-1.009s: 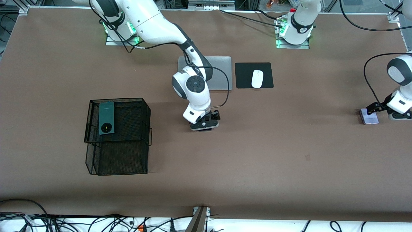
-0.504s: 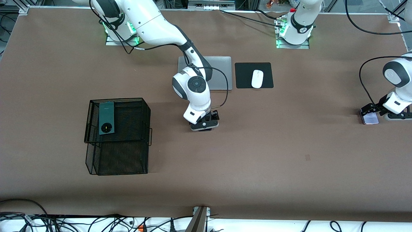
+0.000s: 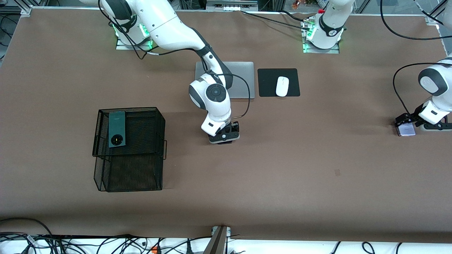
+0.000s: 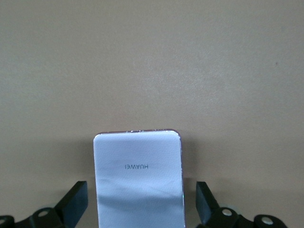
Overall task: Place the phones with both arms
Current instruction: 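Carry the flip phone into the basket with the right gripper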
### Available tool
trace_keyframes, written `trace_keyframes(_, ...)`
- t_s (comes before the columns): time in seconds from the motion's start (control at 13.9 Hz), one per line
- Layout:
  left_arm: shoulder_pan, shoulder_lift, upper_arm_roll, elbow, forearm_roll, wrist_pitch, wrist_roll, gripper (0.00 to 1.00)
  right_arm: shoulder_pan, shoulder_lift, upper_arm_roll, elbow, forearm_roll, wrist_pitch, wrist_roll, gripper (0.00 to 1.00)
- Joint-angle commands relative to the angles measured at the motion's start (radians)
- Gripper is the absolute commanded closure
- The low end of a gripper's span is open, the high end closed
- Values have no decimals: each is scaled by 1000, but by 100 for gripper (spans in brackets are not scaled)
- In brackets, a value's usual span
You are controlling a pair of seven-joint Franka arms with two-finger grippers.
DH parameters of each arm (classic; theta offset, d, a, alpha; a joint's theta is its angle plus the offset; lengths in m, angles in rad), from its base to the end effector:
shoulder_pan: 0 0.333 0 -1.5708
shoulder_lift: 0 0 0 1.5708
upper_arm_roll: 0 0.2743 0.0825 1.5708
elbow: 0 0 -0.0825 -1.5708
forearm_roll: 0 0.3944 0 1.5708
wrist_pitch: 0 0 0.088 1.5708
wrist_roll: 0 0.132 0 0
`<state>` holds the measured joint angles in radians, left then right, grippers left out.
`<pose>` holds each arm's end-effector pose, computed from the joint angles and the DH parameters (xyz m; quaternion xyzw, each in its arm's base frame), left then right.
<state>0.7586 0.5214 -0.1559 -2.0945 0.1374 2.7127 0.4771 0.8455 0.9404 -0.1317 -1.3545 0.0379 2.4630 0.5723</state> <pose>0.4820 0.3210 0.1110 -0.9985 -0.0140 -0.0490 0.0219 0.5409 0.4908 0.1174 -0.9916 -0.0880 -0.0926 0.0226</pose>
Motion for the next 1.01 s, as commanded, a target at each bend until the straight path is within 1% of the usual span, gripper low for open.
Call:
trace_keyframes(0.0, 25, 18, -16, 14, -22, 9, 54, 0, -8, -6, -6, 23, -1, -5, -9, 100)
trace_keyframes(0.22, 38, 43, -16, 14, -24, 54, 57, 0, -29, -64, -23, 23, -1, -12, -14, 100)
trace_keyframes(0.36, 39, 55, -17, 14, -24, 59, 57, 0, -45, -109, -60, 22, 0, -27, -22, 100)
trace_keyframes(0.5, 38, 57, -17, 14, -24, 68, 57, 0, -74, -167, -77, 23, -10, -143, -66, 100)
trace_keyframes(0.58, 38, 57, -17, 14, -25, 68, 55, 10, -80, -201, -107, 22, -6, -192, -125, 100)
trace_keyframes(0.65, 38, 60, -16, 14, -24, 68, 52, 28, -89, -230, -141, 20, 0, -247, -182, 100)
trace_keyframes(0.72, 36, 63, -17, 16, -25, 68, 51, 42, -101, -254, -167, 17, 5, -301, -242, 100)
trace_keyframes(0.79, 35, 65, -17, 25, -25, 68, 48, 55, -129, -281, -181, 12, 17, -341, -294, 100)
trace_keyframes(0.86, 28, 66, -17, 28, -25, 68, 43, 67, -161, -301, -181, 9, 26, -375, -330, 100)
trace_keyframes(0.94, 25, 68, -17, 37, -25, 65, 38, 76, -189, -314, -181, 6, 30, -407, -357, 100)
